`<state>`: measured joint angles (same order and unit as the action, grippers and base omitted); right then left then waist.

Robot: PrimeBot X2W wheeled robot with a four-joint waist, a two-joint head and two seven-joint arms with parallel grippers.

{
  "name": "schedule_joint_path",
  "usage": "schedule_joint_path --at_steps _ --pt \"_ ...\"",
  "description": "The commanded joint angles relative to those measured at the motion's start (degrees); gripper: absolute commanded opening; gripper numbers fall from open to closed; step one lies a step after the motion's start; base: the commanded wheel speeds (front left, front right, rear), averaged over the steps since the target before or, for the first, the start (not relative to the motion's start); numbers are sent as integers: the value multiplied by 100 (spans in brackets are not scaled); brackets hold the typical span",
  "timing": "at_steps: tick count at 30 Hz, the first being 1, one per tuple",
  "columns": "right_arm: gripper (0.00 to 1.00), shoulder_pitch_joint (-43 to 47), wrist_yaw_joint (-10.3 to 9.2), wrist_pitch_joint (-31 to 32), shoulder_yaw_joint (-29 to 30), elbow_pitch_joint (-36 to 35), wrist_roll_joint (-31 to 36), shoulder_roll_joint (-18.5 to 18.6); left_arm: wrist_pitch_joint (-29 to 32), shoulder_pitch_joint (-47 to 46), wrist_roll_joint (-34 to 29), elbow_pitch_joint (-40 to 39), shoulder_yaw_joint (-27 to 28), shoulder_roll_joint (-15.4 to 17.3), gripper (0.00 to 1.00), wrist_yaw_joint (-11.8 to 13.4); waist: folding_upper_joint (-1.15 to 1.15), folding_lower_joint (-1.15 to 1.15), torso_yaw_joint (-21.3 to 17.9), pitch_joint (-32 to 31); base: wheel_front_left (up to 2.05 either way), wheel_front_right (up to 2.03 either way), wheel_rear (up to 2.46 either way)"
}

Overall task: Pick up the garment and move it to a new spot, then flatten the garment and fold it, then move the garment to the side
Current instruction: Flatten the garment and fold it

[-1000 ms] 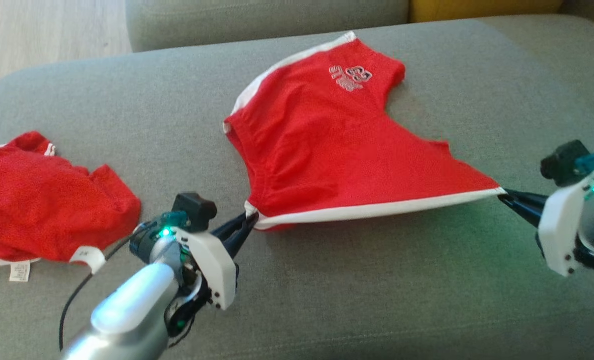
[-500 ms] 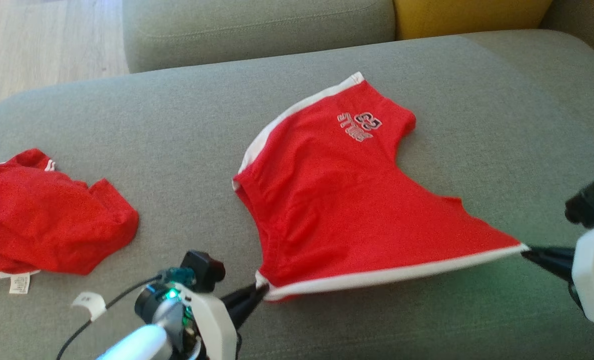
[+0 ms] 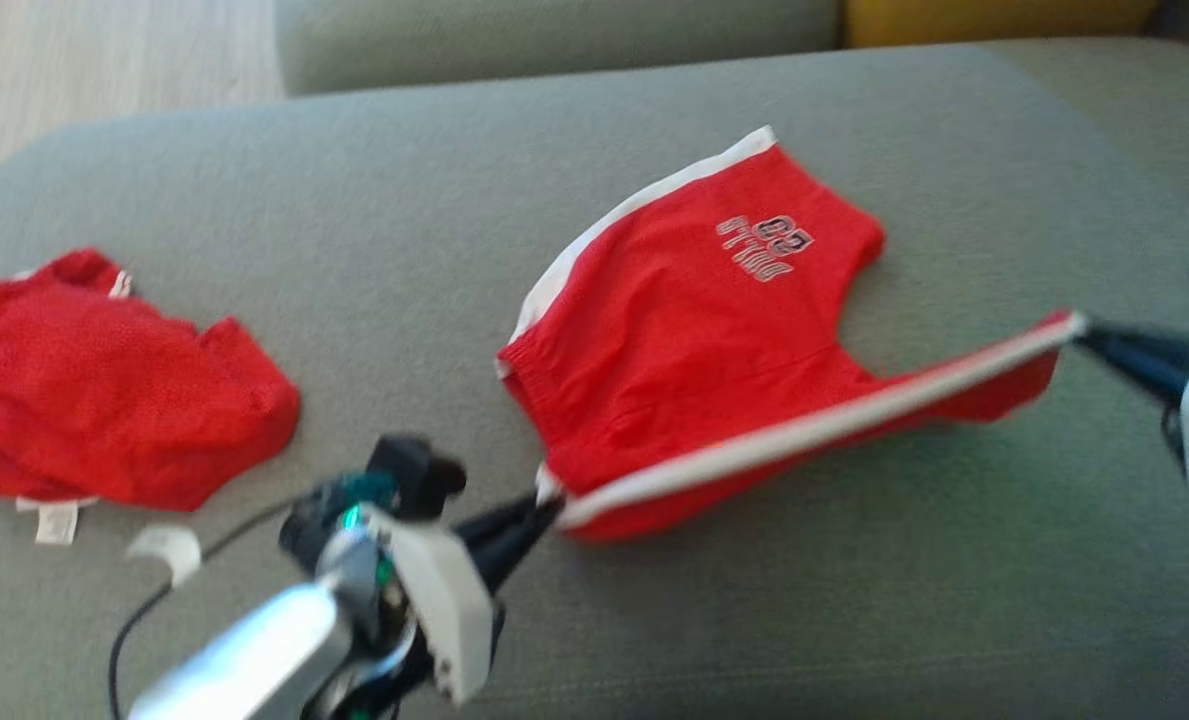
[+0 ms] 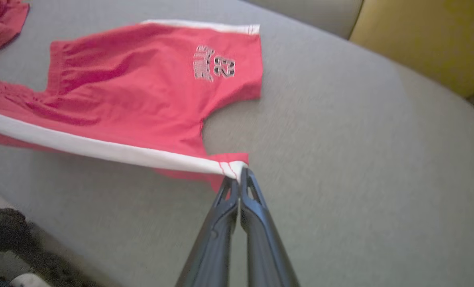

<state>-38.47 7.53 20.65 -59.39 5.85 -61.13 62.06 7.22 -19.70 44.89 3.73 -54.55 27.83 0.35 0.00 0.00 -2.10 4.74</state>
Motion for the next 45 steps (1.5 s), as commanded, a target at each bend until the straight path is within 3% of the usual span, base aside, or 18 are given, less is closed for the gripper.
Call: schedule_joint_path --at_steps 1,10,19,34,45 --pt "0 -163 -4 -31 202 17 99 152 -27 -456 -59 -137 336 55 0 26 0 0 197 226 0 0 0" --pt "0 -1300 -4 406 658 452 421 -279 -96 -1490 -282 492 341 -637 0 -154 0 0 846 1140 0 0 0" --pt "0 -2226 -4 749 381 868 743 -673 -136 -2318 -474 1205 377 -1107 0 -173 0 0 1173 1667 0 0 0" --pt "0 -3013 -4 437 -25 1945 921 -945 -355 -2896 -486 1961 344 -1646 0 -338 0 0 1349 2137 0 0 0" --pt "0 -3310 -4 -35 -324 2468 835 -1099 -807 -3174 -507 2226 495 -1864 0 -286 0 0 1434 2335 0 0 0"
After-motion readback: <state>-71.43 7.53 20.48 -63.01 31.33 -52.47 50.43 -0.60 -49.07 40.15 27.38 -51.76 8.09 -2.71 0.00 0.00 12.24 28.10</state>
